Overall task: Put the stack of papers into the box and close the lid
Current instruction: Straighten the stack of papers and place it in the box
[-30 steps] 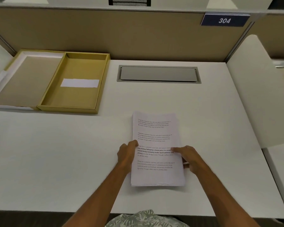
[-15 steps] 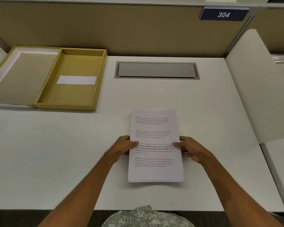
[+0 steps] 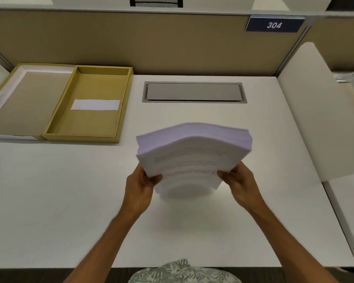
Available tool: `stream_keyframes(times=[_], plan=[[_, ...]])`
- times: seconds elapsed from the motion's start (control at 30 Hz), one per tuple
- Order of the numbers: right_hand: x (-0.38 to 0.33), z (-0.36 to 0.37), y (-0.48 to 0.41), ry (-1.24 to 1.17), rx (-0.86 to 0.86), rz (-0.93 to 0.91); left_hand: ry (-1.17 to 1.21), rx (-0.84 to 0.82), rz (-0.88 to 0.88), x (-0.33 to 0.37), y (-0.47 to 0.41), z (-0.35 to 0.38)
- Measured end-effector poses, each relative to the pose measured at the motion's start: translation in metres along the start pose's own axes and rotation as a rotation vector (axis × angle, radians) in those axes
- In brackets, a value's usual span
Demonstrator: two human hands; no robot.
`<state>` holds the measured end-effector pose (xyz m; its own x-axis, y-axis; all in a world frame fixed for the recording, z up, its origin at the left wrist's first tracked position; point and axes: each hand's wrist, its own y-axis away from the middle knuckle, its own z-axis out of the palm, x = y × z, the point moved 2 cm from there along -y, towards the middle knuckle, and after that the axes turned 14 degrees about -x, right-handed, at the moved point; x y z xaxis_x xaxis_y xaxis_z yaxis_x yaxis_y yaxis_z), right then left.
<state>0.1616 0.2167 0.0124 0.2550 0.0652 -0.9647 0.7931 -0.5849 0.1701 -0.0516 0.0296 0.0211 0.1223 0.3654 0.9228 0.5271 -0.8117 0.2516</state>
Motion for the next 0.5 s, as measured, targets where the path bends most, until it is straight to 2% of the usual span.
stream_keyframes(times=[0.27, 0.5], plan=[[0.008, 0.011, 0.004, 0.028, -0.029, 0.027, -0.028, -0.074, 0.008, -0.009, 0.005, -0.005], [-0.003, 0.008, 0.000, 0.058, 0.020, -0.022, -0.036, 0.008, 0.077, 0.005, 0.003, -0.007]])
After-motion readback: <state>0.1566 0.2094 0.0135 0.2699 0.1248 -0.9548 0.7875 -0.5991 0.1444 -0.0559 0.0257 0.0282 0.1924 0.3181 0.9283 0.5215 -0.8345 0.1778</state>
